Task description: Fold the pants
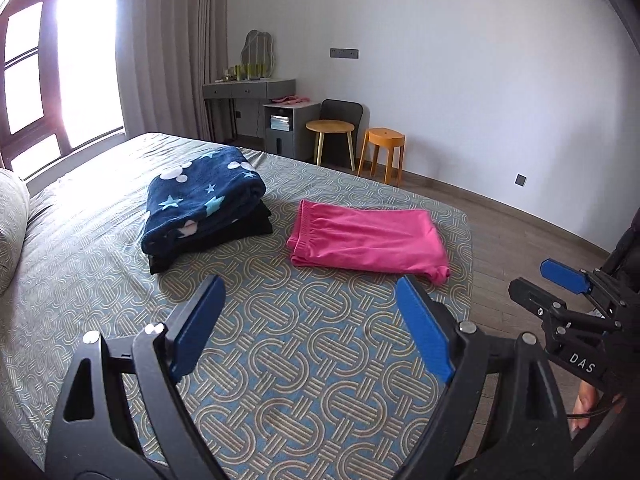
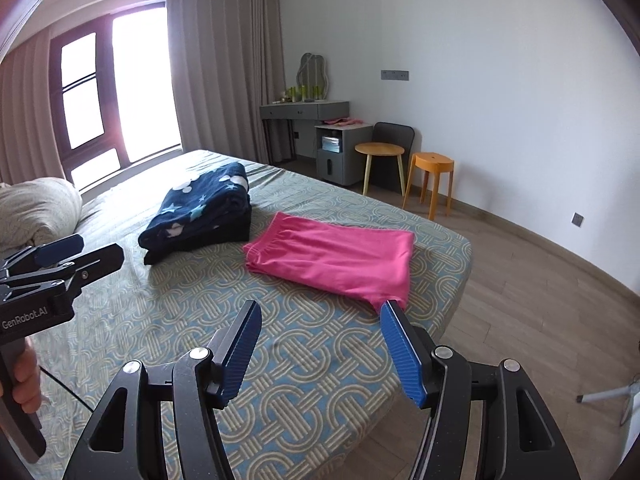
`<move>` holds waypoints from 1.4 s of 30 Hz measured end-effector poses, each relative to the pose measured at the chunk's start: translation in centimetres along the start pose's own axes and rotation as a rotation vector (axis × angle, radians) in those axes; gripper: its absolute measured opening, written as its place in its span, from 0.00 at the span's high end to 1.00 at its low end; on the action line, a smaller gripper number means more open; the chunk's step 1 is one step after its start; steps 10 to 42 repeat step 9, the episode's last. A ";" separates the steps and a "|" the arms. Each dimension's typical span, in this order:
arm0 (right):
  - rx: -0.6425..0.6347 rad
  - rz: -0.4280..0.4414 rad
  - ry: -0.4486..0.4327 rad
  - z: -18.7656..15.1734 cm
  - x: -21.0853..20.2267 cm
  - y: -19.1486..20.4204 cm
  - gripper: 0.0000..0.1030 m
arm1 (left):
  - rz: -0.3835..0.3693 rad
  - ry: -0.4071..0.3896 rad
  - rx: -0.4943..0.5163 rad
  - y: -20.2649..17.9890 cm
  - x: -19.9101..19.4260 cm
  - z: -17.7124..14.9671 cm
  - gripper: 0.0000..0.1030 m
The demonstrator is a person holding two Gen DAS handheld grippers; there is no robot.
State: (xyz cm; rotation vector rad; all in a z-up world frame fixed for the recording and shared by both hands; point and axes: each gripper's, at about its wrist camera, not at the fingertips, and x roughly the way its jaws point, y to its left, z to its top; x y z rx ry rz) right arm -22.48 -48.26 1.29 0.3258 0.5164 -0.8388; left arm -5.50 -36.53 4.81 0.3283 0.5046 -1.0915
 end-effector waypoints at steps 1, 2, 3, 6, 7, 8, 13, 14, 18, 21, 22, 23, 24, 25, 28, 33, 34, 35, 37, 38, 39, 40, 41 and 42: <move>0.005 -0.008 -0.002 0.1 -0.1 -0.1 0.39 | -0.001 -0.004 -0.003 0.0 -0.1 0.0 0.15; 0.010 -0.015 -0.003 0.1 -0.3 -0.1 0.39 | -0.004 -0.007 -0.007 0.1 -0.3 0.0 0.15; 0.018 -0.019 -0.003 0.2 -0.4 -0.2 0.39 | -0.007 -0.010 -0.011 0.1 -0.4 -0.1 0.15; 0.051 -0.007 -0.003 0.4 -0.5 -0.6 0.38 | -0.002 -0.016 -0.011 0.1 -0.7 -0.2 0.15; 0.059 -0.001 -0.002 0.4 -0.6 -0.6 0.38 | 0.003 -0.018 -0.008 0.0 -0.8 -0.2 0.15; 0.063 0.003 0.000 0.4 -0.6 -0.6 0.38 | 0.009 -0.021 -0.005 0.0 -0.8 -0.2 0.15; 0.064 0.004 0.001 0.4 -0.5 -0.6 0.38 | 0.014 -0.025 -0.002 0.0 -0.9 -0.3 0.15; 0.064 0.004 0.001 0.4 -0.5 -0.6 0.38 | 0.014 -0.025 -0.002 0.0 -0.9 -0.3 0.15; 0.064 0.004 0.001 0.4 -0.5 -0.6 0.38 | 0.014 -0.025 -0.002 0.0 -0.9 -0.3 0.15; 0.064 0.004 0.001 0.4 -0.5 -0.6 0.38 | 0.014 -0.025 -0.002 0.0 -0.9 -0.3 0.15; 0.064 0.004 0.001 0.4 -0.5 -0.6 0.38 | 0.014 -0.025 -0.002 0.0 -0.9 -0.3 0.15; 0.064 0.004 0.001 0.4 -0.5 -0.6 0.38 | 0.014 -0.025 -0.002 0.0 -0.9 -0.3 0.15; 0.064 0.004 0.001 0.4 -0.5 -0.6 0.38 | 0.014 -0.025 -0.002 0.0 -0.9 -0.3 0.15; 0.064 0.004 0.001 0.4 -0.5 -0.6 0.38 | 0.014 -0.025 -0.002 0.0 -0.9 -0.3 0.15; 0.064 0.004 0.001 0.4 -0.5 -0.6 0.38 | 0.014 -0.025 -0.002 0.0 -0.9 -0.3 0.15; 0.064 0.004 0.001 0.4 -0.5 -0.6 0.38 | 0.014 -0.025 -0.002 0.0 -0.9 -0.3 0.15; 0.064 0.004 0.001 0.4 -0.5 -0.6 0.38 | 0.014 -0.025 -0.002 0.0 -0.9 -0.3 0.15; 0.064 0.004 0.001 0.4 -0.5 -0.6 0.38 | 0.014 -0.025 -0.002 0.0 -0.9 -0.3 0.15; 0.064 0.004 0.001 0.4 -0.5 -0.6 0.38 | 0.014 -0.025 -0.002 0.0 -0.9 -0.3 0.15; 0.064 0.004 0.001 0.4 -0.5 -0.6 0.38 | 0.014 -0.025 -0.002 0.0 -0.9 -0.3 0.15; 0.064 0.004 0.001 0.4 -0.5 -0.6 0.38 | 0.014 -0.025 -0.002 0.0 -0.9 -0.3 0.15; 0.064 0.004 0.001 0.4 -0.5 -0.6 0.38 | 0.014 -0.025 -0.002 0.0 -0.9 -0.3 0.15; 0.064 0.004 0.001 0.4 -0.5 -0.6 0.38 | 0.014 -0.025 -0.002 0.0 -0.9 -0.3 0.15; 0.064 0.004 0.001 0.4 -0.5 -0.6 0.38 | 0.014 -0.025 -0.002 0.0 -0.9 -0.3 0.15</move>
